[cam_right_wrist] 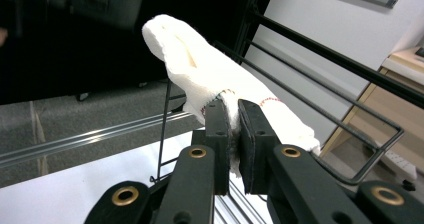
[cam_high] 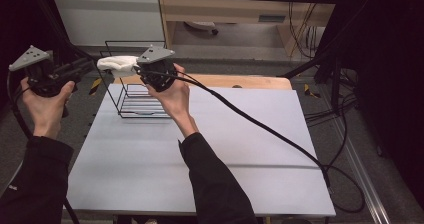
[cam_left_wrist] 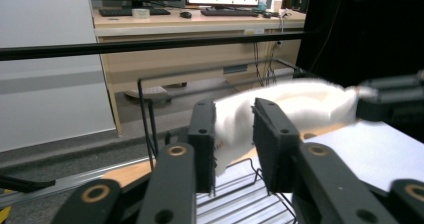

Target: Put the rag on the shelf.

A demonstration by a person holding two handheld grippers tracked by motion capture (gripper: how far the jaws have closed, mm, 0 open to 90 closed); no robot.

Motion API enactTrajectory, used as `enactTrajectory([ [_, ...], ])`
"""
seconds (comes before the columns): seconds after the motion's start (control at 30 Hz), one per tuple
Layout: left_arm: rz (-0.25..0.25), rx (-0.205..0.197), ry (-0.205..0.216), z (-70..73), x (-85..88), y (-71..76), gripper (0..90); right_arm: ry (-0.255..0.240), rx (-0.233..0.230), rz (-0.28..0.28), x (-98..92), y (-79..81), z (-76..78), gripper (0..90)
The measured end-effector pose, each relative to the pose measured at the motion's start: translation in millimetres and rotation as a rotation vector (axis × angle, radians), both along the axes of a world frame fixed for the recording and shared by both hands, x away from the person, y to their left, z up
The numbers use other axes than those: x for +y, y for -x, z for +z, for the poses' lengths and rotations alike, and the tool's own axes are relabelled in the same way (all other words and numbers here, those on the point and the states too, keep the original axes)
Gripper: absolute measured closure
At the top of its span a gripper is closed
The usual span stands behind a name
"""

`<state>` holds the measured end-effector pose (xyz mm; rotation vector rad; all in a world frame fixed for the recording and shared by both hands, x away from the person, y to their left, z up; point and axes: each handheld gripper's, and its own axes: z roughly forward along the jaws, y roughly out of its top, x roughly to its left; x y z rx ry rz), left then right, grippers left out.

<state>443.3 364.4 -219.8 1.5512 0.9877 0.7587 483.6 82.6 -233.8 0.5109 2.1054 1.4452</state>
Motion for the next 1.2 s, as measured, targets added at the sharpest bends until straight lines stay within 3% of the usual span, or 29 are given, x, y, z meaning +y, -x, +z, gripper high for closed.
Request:
enactTrajectory([
  [0.17, -0.008, 0.015, -0.013, 13.5, -12.0, -10.3, 82.7, -0.002, 0.002, 0.001, -1.5, 0.4, -4.1, 84.4],
  [0.33, -0.044, 0.06, -0.036, 12.8, -27.6, -22.2, 89.7, 0.001, 0.002, 0.002, -1.4, 1.0, -5.0, 84.4],
  [0.6, -0.099, 0.103, -0.075, -0.1, -35.5, -24.2, 89.8, 0.026, -0.003, 0.001, -1.3, 2.4, -8.8, 83.7],
  [0.8, -0.115, 0.119, -0.078, -11.9, -33.4, -22.3, 89.8, 0.024, 0.005, 0.005, -2.4, 4.1, -8.6, 80.4],
  [1.07, -0.124, 0.136, -0.086, -29.3, -35.9, -23.5, 89.8, -0.012, 0.019, 0.04, -4.4, 9.6, -3.1, 71.4],
  [1.2, -0.118, 0.146, -0.101, -36.8, -38.7, -25.7, 89.9, -0.014, 0.054, 0.041, -4.0, 6.7, -4.0, 80.3],
])
